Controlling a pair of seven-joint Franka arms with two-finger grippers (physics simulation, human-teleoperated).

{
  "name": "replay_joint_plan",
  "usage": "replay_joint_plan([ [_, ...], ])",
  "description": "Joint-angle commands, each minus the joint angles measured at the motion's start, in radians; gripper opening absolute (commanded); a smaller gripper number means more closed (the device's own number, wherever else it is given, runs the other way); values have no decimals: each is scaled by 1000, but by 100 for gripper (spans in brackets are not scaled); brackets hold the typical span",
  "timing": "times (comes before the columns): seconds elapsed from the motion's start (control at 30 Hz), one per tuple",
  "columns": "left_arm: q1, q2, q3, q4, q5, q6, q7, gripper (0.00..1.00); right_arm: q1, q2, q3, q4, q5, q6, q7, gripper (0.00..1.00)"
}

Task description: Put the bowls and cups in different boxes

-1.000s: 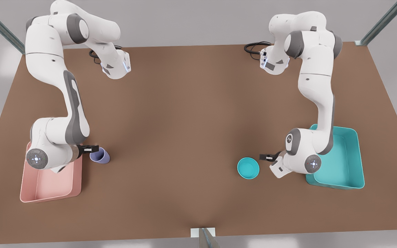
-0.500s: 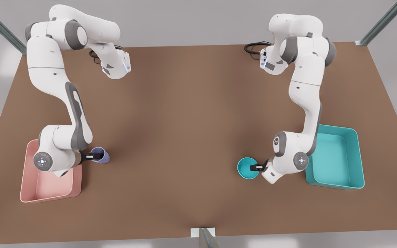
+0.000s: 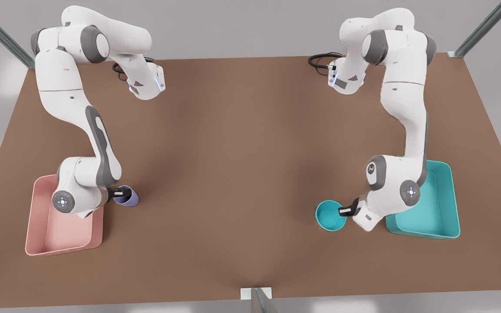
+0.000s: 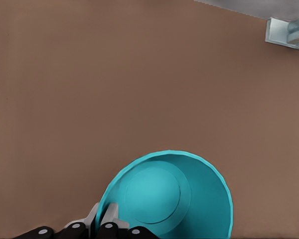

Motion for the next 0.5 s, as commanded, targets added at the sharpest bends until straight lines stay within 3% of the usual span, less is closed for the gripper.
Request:
replay_joint_plan([
  [0.0,59,-79,43,1,55,-256,-36,21,2,0,0,1,1,10,-8,92],
  [0.07,158,-178,71,-40,122,-322,-22,21,2,7,0,3,0,8,-9,54],
  [0.2,277,-167,123,-48,177,-309,124,21,2,22,0,7,-2,8,-9,36],
  [0.27,277,-158,178,-195,179,-111,214,21,2,19,2,10,0,-1,-5,21],
  [0.47,320,-3,194,-224,210,147,249,21,0,-45,28,39,81,-106,-49,21],
])
